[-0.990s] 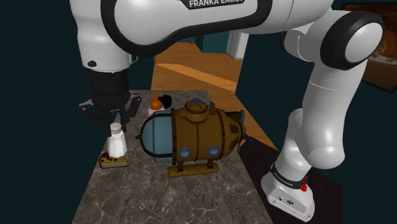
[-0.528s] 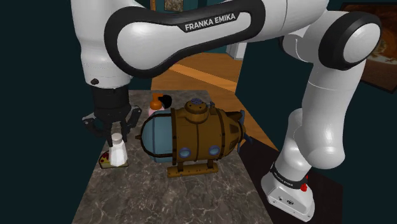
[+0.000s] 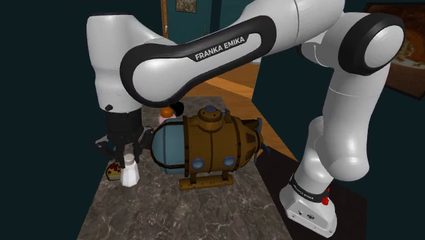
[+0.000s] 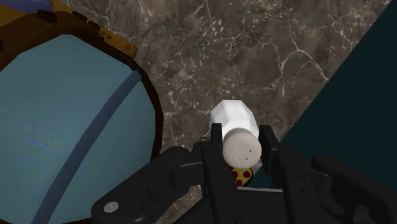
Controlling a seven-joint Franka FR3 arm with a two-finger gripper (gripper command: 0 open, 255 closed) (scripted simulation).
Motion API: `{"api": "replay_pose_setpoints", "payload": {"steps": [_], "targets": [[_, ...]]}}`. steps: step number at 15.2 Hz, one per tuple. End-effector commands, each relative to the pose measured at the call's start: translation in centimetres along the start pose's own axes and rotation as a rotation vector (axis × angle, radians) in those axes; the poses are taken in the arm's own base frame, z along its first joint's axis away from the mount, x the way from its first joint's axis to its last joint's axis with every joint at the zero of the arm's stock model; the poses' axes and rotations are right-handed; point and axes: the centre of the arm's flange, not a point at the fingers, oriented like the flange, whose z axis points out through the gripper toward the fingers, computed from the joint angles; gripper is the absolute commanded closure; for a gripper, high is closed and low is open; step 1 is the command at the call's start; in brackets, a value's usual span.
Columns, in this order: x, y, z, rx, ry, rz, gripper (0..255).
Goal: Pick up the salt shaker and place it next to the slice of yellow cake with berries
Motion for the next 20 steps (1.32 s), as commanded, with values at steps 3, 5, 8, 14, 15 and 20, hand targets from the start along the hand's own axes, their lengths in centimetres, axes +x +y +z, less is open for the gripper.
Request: {"api": "replay_pose_setpoints", "payload": {"steps": [3, 5, 8, 14, 15, 20], "targets": [[0.0, 0.0, 2.1, 0.001, 0.000, 0.000, 255], [0.0, 0.1, 3.1, 0.001, 0.000, 0.000, 255], [0.1, 0.3, 4.7, 0.001, 0.000, 0.000, 255], [0.2, 0.6, 7.8, 0.001, 0.000, 0.000, 255], [0.2, 0.7, 8.5, 0.001, 0.000, 0.000, 255], [0.2, 0.7, 8.5, 0.001, 0.000, 0.000, 255]]}}
